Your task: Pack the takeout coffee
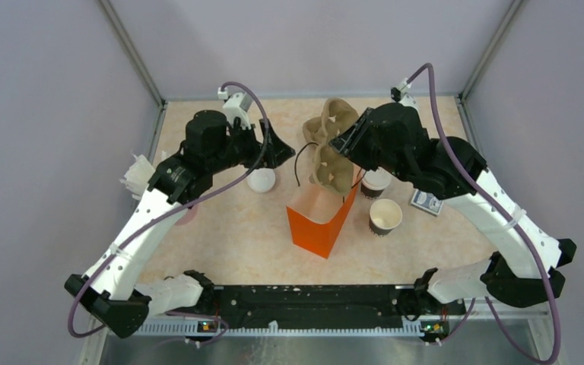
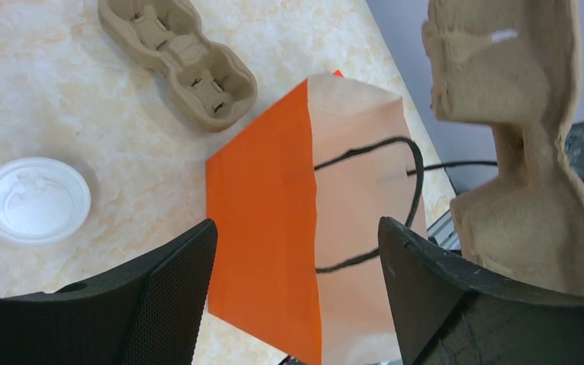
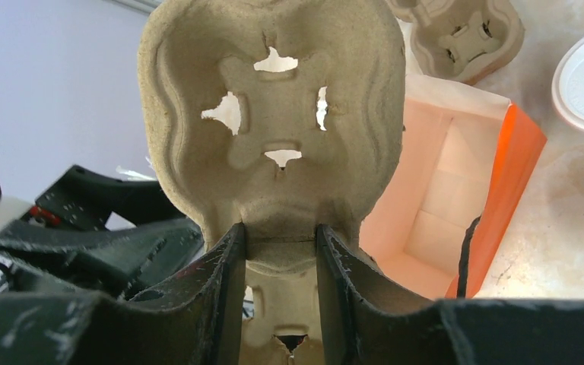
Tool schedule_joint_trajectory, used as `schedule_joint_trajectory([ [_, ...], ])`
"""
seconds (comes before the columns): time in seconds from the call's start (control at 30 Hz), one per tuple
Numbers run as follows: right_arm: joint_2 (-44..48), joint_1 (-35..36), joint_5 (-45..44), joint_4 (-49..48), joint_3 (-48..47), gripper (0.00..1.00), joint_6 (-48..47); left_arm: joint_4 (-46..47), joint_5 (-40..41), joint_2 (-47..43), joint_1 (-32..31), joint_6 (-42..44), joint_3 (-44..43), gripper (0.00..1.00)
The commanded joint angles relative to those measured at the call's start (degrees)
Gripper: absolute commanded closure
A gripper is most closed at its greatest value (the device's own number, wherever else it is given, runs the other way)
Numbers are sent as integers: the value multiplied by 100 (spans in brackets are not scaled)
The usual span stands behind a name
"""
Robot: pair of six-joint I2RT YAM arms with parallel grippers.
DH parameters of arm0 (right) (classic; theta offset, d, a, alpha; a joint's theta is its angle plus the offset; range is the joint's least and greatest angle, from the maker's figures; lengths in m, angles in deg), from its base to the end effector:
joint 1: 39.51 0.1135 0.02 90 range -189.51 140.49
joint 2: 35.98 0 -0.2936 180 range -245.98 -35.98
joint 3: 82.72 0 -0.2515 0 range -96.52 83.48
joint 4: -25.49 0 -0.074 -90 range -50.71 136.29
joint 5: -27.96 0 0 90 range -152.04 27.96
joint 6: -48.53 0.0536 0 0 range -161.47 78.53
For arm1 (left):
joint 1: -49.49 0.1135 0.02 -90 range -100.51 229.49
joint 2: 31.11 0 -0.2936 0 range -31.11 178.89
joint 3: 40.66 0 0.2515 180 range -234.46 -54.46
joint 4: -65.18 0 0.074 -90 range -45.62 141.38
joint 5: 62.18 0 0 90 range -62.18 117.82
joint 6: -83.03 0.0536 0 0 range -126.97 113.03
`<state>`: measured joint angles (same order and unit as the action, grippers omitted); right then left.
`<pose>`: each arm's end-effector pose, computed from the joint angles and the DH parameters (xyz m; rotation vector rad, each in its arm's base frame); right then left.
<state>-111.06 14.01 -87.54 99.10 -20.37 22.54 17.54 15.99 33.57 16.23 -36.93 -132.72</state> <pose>0.1580 0.1748 0.5042 0.4671 2.1010 0.7814 0.1916 -0.1388 0.4508 0.2046 2.0219 -0.9192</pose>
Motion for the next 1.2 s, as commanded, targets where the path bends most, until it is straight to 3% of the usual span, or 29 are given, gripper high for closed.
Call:
schedule_joint_trajectory([
  [0.0, 161, 54, -113, -14, 23, 70, -197, 675, -965, 219, 274, 192, -252, 18],
  [0.17, 224, 57, -71, -125, 154, 70, -222, 1217, -2125, 319, 276, 569, -228, 14],
  [0.37, 283, 54, -100, -99, 154, 70, -301, 1030, -1770, 453, 329, 595, -529, 11],
  [0.5, 374, 61, -143, -107, 218, 69, -328, 1202, -2187, 597, 391, 279, -747, 13],
  [0.77, 431, 55, -150, -201, 338, 70, -353, 497, -2289, 896, 390, 959, -941, 20],
  [0.97, 436, 56, -123, -258, 389, 69, -351, 773, -2738, 919, 381, 872, -783, 19],
  [1.07, 448, 54, -111, -331, 447, 69, -345, 692, -2773, 1064, 383, 916, -783, 24],
  [1.17, 423, 58, -70, -385, 462, 70, -383, 692, -2859, 1170, 386, 988, -770, 40],
])
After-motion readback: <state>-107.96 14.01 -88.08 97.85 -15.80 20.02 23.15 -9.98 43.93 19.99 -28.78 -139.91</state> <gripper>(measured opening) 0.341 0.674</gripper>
